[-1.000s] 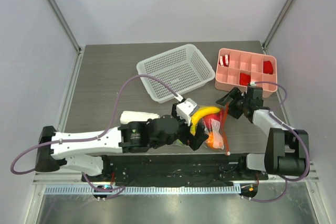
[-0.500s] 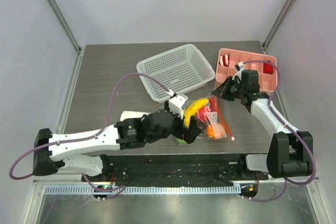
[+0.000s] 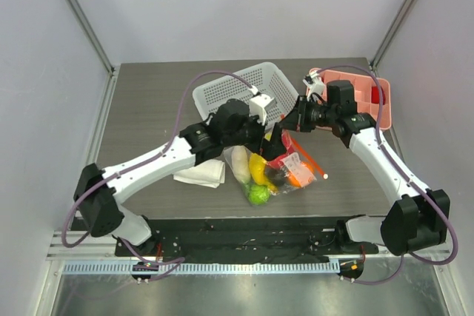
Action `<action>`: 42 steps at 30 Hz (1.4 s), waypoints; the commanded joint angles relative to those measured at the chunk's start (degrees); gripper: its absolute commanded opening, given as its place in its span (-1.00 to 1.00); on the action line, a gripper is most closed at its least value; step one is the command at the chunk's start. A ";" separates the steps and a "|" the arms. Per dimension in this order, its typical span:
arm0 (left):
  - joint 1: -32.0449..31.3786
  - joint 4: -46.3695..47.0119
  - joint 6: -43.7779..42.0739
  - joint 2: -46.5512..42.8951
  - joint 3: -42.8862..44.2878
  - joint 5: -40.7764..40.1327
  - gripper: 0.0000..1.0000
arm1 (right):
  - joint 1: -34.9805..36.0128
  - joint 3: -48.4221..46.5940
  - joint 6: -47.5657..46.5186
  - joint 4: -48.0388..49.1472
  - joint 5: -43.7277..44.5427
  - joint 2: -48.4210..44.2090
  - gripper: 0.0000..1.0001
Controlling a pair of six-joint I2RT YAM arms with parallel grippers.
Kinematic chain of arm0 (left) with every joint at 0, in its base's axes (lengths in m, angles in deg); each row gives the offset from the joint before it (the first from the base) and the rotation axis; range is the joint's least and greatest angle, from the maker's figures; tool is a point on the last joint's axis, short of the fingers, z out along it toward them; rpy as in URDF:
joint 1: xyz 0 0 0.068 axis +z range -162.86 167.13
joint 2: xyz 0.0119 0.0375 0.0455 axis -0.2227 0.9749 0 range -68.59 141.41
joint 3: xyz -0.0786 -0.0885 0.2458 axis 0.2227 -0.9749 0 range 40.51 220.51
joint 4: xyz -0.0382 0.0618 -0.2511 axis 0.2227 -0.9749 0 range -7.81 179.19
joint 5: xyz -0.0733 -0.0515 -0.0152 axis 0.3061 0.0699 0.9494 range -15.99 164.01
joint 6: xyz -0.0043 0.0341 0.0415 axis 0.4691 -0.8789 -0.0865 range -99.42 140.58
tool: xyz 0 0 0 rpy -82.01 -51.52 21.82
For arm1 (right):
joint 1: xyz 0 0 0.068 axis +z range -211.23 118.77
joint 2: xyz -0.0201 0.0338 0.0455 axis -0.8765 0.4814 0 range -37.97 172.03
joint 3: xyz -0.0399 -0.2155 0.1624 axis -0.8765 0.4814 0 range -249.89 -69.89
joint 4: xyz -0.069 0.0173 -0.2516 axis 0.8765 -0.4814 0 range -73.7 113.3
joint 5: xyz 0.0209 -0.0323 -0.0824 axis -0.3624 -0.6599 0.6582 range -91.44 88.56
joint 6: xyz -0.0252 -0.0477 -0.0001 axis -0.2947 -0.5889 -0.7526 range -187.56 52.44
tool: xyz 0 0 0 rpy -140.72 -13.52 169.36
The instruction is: Open the zip-top bag and remove the fake food
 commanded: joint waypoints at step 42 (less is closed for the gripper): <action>6.98 22.55 26.86 -2.33 -12.91 -13.12 -1.00 | -13.18 18.59 23.00 -4.51 23.81 -30.68 0.78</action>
